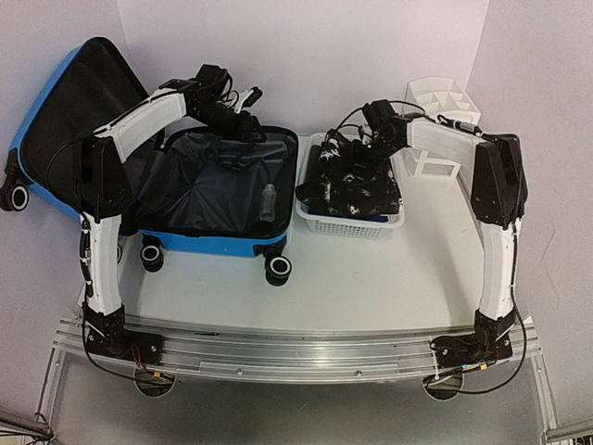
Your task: Open, take out, and arrange the luggage
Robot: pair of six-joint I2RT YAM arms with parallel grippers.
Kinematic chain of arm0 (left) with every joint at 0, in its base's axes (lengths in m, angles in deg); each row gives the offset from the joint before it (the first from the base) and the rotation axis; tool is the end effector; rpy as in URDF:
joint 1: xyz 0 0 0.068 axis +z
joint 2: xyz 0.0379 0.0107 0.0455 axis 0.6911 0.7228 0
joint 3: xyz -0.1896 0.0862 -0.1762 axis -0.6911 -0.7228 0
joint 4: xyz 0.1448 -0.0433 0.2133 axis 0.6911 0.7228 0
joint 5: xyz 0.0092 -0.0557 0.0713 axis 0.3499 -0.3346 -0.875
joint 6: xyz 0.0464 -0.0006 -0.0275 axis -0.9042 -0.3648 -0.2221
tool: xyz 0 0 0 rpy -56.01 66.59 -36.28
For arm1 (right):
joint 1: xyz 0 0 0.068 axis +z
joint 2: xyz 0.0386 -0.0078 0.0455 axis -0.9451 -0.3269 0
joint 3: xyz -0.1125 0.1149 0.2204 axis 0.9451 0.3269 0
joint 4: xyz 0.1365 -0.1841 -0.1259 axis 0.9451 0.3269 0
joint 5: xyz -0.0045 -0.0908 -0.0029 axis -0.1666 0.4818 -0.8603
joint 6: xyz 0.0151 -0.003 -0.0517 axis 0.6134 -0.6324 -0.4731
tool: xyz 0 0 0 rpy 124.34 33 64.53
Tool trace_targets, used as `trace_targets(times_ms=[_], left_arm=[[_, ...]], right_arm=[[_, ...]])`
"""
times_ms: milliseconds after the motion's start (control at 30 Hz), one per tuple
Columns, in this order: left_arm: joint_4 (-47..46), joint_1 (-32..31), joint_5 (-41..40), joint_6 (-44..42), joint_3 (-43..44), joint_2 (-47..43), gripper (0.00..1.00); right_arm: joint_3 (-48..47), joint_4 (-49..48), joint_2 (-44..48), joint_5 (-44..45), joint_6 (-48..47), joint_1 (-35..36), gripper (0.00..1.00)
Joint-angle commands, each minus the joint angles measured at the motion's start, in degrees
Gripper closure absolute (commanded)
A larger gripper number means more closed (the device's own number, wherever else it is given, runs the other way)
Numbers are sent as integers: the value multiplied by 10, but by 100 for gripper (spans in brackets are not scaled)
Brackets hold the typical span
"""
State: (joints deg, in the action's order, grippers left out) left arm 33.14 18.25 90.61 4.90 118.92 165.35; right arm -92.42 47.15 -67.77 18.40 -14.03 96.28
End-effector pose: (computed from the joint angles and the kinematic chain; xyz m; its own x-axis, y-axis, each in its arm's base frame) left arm 0.4261 -0.2214 0.3017 -0.6802 0.3501 -0.6440 0.6666 0.6609 -0.3448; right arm 0.4381 0.2101 0.2205 -0.8506 0.0693 -0.5212 -0.1070 0.9477 0.3006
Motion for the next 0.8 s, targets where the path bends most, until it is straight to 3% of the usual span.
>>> trace_targets(times_ms=[0,267,433,767], left_arm=[[1,17,6,-7,-5,-39,49],[1,36,9,-6,-8,-32,49],[1,43,4,-9,-18,-39,48],[-1,46,4,-9,-21,-34,48]], right_arm=[[-59,20,-64,6,-80,-43,100],[-199,40,-163,-45,-190,-57,100],[-276,89,-209,-5,-281,-58,100],[-305,119,-185,76,-365,-59,100]])
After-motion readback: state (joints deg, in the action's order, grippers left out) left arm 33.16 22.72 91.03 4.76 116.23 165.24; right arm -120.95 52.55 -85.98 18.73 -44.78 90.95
